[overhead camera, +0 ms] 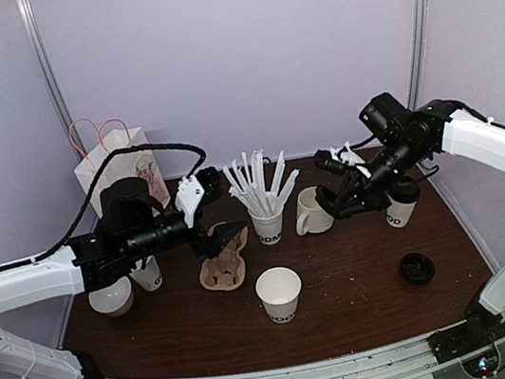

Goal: Pack the takeout coffee

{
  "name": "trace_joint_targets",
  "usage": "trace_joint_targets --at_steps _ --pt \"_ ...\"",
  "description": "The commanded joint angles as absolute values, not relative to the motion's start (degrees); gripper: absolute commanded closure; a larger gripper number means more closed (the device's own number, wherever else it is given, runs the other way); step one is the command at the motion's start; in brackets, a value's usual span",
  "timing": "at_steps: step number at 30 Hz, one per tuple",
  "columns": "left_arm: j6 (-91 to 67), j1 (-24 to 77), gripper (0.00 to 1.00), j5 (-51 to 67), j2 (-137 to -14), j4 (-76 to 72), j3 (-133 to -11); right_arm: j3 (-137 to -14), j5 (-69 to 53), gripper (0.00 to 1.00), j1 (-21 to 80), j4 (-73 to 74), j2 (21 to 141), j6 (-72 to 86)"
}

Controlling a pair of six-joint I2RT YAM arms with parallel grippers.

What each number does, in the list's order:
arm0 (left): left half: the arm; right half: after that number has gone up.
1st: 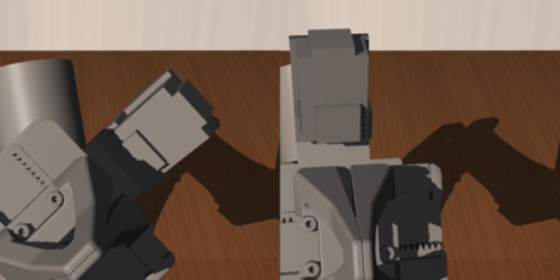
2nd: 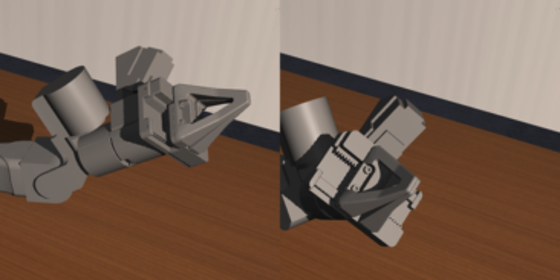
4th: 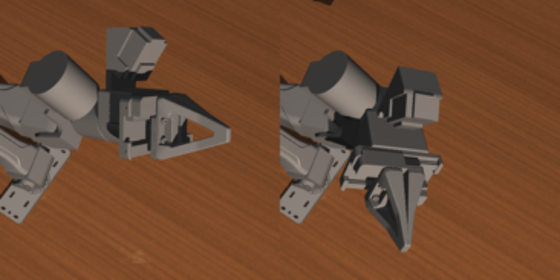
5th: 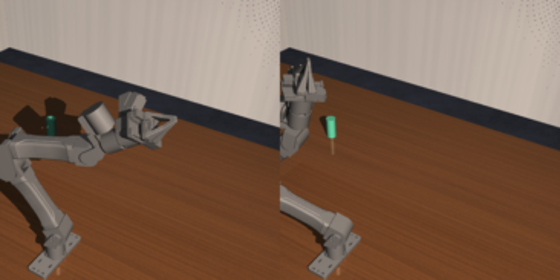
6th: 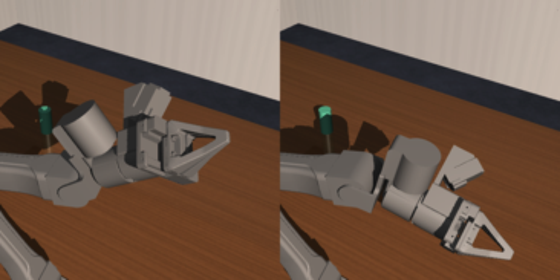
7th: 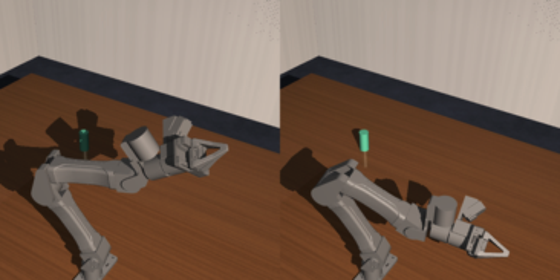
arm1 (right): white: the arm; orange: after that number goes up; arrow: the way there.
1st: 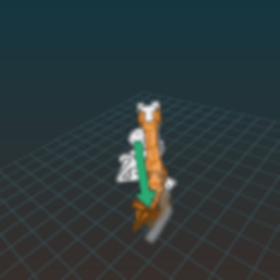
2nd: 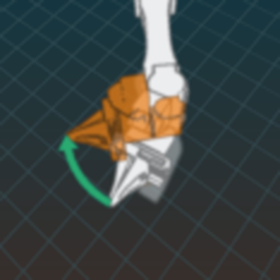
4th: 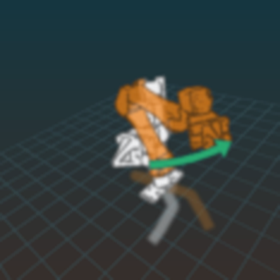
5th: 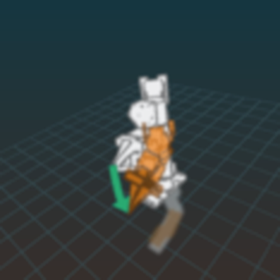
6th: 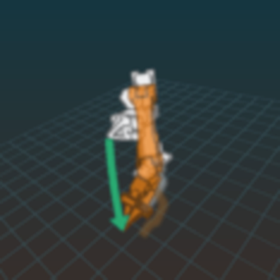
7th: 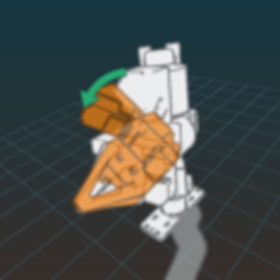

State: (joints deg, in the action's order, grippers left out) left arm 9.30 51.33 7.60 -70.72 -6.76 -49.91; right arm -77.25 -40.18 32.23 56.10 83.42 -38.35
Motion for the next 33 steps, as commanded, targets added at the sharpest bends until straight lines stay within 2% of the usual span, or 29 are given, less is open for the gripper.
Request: trace_joint_targets --at_steps 1,3,5,6,11,20,27,33 --pt "17.83 54.72 0.17 10.32 -74.77 -34.82 -48.24 -80.81 -68.85 0.91 28.70 58.38 83.91 -26.54" --pt "21.38 56.67 0.15 9.45 -76.75 -39.94 -47.88 -81.18 -75.72 0.91 28.04 54.79 84.67 -21.02" --pt "23.46 58.58 0.03 6.89 -78.99 -43.56 -48.45 -81.06 -80.27 0.91 27.74 50.42 85.71 -15.02" --pt "23.93 59.25 0.03 6.07 -80.38 -46.00 -48.62 -81.09 -82.39 0.91 27.63 48.03 86.05 -12.08" --pt "28.74 62.89 0.02 3.54 -85.61 -52.28 -49.63 -80.86 -87.05 0.92 27.34 36.68 87.36 -0.38" --pt "34.74 68.36 0.04 -6.38 -92.20 -62.45 -50.00 -82.02 -87.18 0.92 27.33 33.96 86.97 5.09" --pt "32.24 68.32 0.02 -9.56 -95.79 -61.27 -54.05 -81.36 -87.28 0.91 27.33 32.87 86.62 6.20" --pt "27.69 67.03 0.06 -9.46 -95.91 -59.18 -55.33 -80.36 -87.71 0.89 27.33 31.38 86.01 7.41"
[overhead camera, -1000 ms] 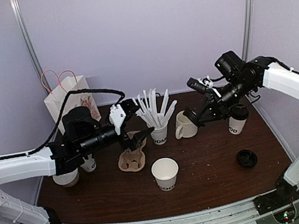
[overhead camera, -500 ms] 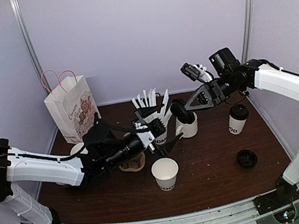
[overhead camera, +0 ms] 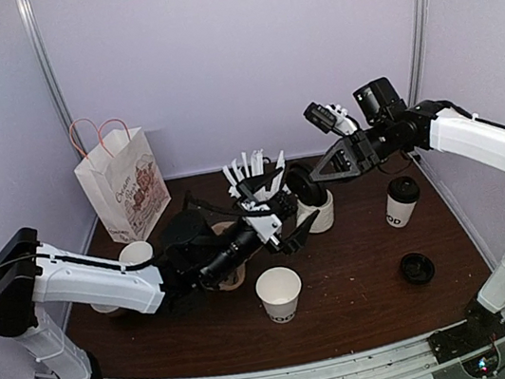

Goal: Pack the takeout coffee

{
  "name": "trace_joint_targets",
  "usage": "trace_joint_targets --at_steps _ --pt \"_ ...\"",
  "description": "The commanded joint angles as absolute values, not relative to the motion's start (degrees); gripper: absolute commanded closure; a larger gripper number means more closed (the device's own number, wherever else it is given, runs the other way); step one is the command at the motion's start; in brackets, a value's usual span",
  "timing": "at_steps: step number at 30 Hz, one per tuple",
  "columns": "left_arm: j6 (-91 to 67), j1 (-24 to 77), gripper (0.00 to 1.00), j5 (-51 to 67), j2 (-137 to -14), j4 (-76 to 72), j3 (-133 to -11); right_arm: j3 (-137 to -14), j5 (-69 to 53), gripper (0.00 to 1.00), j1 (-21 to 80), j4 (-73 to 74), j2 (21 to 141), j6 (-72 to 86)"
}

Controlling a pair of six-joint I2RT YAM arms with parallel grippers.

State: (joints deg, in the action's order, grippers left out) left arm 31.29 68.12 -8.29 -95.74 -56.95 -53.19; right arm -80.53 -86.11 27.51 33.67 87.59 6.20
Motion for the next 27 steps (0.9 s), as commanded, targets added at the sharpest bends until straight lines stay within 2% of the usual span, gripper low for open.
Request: trace_joint_targets --at_steps 1,12,27 --pt "27.29 66.79 0.07 -9.00 -95.89 -58.70 -55.48 -80.21 -87.83 0.89 27.31 31.17 85.97 7.58" --pt "25.41 65.93 0.17 -6.57 -97.60 -56.16 -57.34 -79.29 -87.89 0.88 27.33 30.19 85.13 8.09" --pt "25.58 65.61 0.17 -2.55 -97.80 -57.48 -55.95 -79.10 -87.99 0.88 27.25 29.63 84.81 8.38"
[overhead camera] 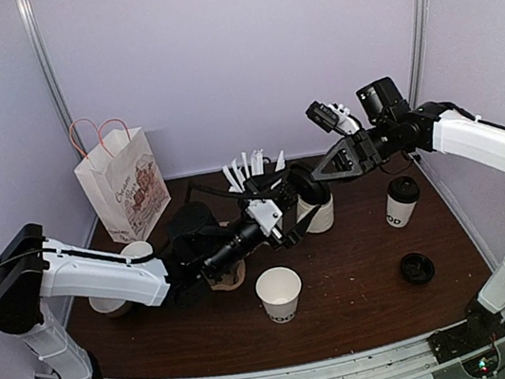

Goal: Pack the takeout coffee

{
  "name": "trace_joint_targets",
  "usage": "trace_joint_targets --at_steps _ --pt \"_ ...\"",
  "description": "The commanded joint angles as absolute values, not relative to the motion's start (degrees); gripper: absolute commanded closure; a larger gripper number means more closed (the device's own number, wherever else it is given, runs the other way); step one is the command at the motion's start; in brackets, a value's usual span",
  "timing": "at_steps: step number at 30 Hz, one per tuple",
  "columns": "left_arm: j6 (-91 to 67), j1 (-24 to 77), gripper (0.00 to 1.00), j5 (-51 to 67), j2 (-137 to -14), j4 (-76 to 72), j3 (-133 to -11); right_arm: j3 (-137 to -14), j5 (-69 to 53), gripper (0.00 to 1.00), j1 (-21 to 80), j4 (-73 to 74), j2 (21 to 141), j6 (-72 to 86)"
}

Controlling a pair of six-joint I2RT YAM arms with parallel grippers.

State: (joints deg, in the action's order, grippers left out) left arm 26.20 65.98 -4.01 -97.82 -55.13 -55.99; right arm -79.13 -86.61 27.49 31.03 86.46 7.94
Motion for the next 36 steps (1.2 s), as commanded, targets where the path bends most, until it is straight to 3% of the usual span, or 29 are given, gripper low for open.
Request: trace_joint_targets --at_steps 1,7,14,32,36 --pt "25.64 65.64 0.17 -2.36 -98.07 -57.59 -56.17 -79.17 -87.98 0.88 27.25 29.58 84.89 8.50" --pt "24.92 65.65 0.13 -1.99 -100.19 -59.16 -57.34 -79.27 -87.89 0.88 27.25 29.04 84.91 9.03" --pt "24.11 65.65 0.18 -6.29 -101.23 -62.35 -56.67 -79.11 -87.83 0.88 27.24 28.85 85.01 9.30" --pt "21.11 65.64 0.16 -6.28 -103.11 -67.10 -58.13 -78.11 -86.96 0.87 27.25 26.15 86.04 10.81" --pt "20.25 65.64 0.20 -5.90 -101.95 -66.16 -57.84 -77.70 -86.70 0.86 27.25 25.14 86.52 11.62"
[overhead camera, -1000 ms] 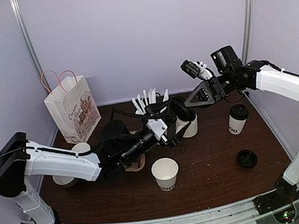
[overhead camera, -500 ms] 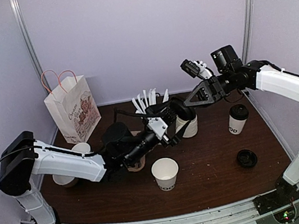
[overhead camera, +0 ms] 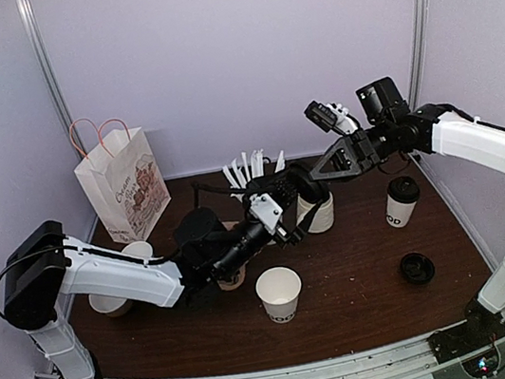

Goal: Pack the takeout coffee

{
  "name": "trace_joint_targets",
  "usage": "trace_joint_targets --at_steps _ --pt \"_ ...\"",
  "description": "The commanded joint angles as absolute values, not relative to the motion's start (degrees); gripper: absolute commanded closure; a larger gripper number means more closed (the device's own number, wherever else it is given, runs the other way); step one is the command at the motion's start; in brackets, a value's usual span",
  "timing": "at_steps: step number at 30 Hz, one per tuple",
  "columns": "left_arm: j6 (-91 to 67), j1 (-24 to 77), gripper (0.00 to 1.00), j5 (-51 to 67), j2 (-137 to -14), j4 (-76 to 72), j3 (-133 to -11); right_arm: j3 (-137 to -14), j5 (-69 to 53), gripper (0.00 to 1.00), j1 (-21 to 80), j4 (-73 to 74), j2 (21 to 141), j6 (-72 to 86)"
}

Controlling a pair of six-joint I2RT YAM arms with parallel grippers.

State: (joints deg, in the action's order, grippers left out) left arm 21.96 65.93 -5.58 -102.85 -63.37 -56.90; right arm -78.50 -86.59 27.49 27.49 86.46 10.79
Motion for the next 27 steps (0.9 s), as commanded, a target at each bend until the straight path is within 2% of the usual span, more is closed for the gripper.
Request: trace_joint_targets --at_steps 1,5,8,11,13,15,18,22,27 --pt "20.10 65.67 0.21 -5.90 -101.59 -65.53 -57.77 -77.74 -86.67 0.85 27.25 24.97 86.57 11.79" --pt "19.74 65.65 0.23 -6.36 -99.40 -62.22 -56.10 -78.43 -86.81 0.77 26.97 25.59 86.53 11.93" --pt "18.59 65.65 0.25 -6.29 -95.95 -56.60 -54.60 -79.42 -86.88 0.59 25.43 28.62 86.18 9.68" --pt "16.60 65.63 0.25 -3.98 -89.56 -40.06 -55.78 -81.21 -84.38 0.45 21.14 36.85 85.56 2.40" --pt "14.89 65.65 0.25 -1.56 -85.48 -21.92 -58.75 -82.86 -78.32 0.40 19.04 45.36 85.56 -7.22" --pt "13.15 65.65 0.25 -0.05 -82.76 -5.39 -63.53 -84.32 -65.44 0.39 19.00 53.14 85.69 -17.29" --pt "10.92 65.64 0.25 3.62 -82.92 19.13 -72.28 -82.20 -54.50 0.39 19.25 53.70 85.54 -20.13" --pt "7.60 65.62 0.27 3.79 -85.36 40.05 -80.19 -77.72 -50.14 0.40 19.31 51.04 85.47 -19.80" --pt "5.54 65.57 0.27 5.79 -88.73 52.30 -85.42 -74.71 -50.65 0.40 19.62 49.53 86.35 -19.54"
